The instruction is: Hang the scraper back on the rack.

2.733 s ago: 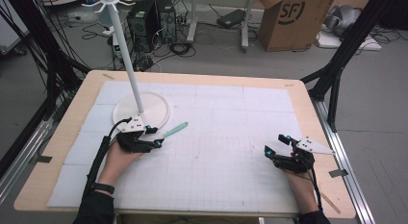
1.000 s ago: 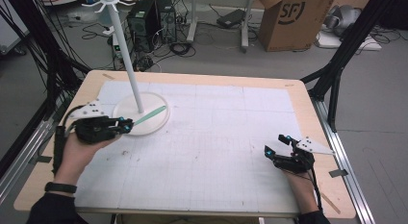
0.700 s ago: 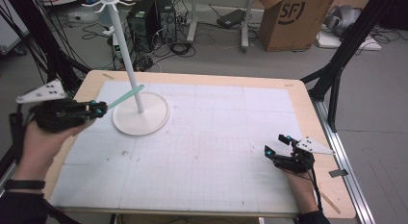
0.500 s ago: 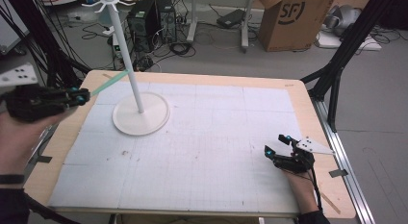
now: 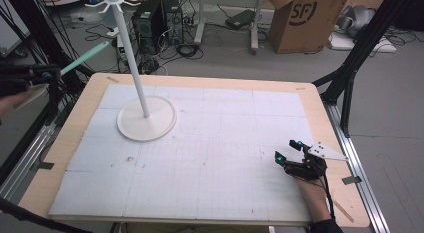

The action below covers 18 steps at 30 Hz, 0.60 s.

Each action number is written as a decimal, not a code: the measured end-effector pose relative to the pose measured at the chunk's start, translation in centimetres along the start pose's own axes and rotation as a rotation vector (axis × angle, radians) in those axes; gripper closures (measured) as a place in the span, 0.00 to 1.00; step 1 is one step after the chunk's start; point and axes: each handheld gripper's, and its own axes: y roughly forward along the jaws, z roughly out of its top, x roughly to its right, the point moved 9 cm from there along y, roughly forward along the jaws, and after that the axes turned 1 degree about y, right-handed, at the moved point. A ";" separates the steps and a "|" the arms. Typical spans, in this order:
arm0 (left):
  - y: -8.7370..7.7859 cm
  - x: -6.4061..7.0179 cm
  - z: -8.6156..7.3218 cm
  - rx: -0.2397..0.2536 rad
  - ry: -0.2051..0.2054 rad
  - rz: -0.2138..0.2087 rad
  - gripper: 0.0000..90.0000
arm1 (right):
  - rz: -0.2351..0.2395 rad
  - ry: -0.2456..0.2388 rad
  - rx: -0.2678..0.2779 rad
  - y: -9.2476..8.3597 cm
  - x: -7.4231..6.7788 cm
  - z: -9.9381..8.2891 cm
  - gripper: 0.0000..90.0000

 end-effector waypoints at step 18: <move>-1.3 -0.9 4.6 0.026 0.024 0.043 0.90 | -0.001 -0.005 0.000 0.0 0.0 0.0 0.22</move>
